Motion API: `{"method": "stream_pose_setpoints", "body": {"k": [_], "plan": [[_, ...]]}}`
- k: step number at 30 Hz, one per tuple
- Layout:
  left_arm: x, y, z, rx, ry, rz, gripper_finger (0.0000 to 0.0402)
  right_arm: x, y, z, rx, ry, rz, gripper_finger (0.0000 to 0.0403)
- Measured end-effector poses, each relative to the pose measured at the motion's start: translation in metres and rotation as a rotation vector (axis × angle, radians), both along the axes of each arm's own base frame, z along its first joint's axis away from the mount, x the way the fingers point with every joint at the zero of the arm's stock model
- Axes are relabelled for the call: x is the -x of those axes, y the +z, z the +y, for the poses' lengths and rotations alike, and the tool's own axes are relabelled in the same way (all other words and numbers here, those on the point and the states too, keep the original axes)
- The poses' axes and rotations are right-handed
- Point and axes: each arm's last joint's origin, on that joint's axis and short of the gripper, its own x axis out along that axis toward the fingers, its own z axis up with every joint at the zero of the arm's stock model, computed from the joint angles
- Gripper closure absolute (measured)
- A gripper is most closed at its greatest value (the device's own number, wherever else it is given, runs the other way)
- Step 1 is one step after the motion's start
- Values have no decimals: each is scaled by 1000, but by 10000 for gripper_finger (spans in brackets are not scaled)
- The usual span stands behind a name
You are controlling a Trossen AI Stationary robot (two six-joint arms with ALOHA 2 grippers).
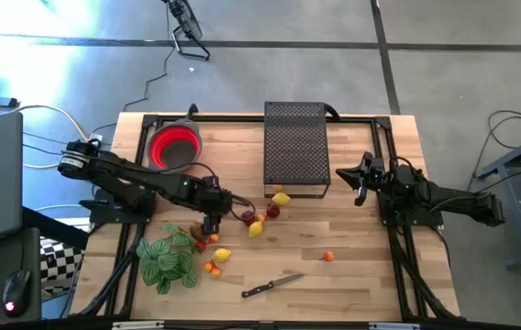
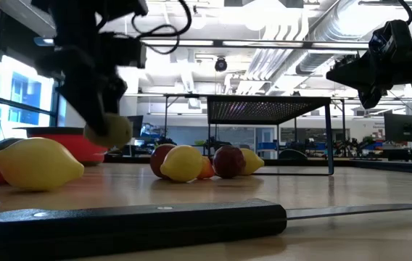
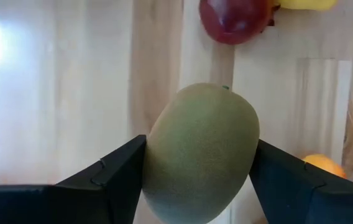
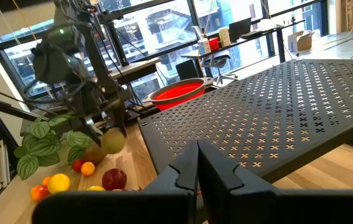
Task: Pick & Place Fruit
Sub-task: Put the right green kiwi into strainer bowl
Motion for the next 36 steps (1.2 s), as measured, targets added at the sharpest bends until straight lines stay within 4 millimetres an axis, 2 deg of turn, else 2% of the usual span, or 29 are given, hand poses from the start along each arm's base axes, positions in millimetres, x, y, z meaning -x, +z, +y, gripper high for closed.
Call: {"method": "stream_pose_setpoints", "body": {"k": [11, 18, 24, 29, 36], "plan": [[-3, 65, 5, -172, 57, 43, 157, 0, 0, 0, 0, 0, 0, 401], [0, 111, 7, -237, 127, 1, 157, 0, 0, 0, 0, 1, 0, 401], [1, 138, 14, -259, 166, -44, 157, 0, 0, 0, 0, 3, 1, 401], [3, 144, 43, -281, 234, -42, 158, 0, 0, 0, 0, 3, 1, 401], [17, 140, 102, -288, 446, 62, 158, 0, 0, 0, 0, 3, 1, 401]]}}
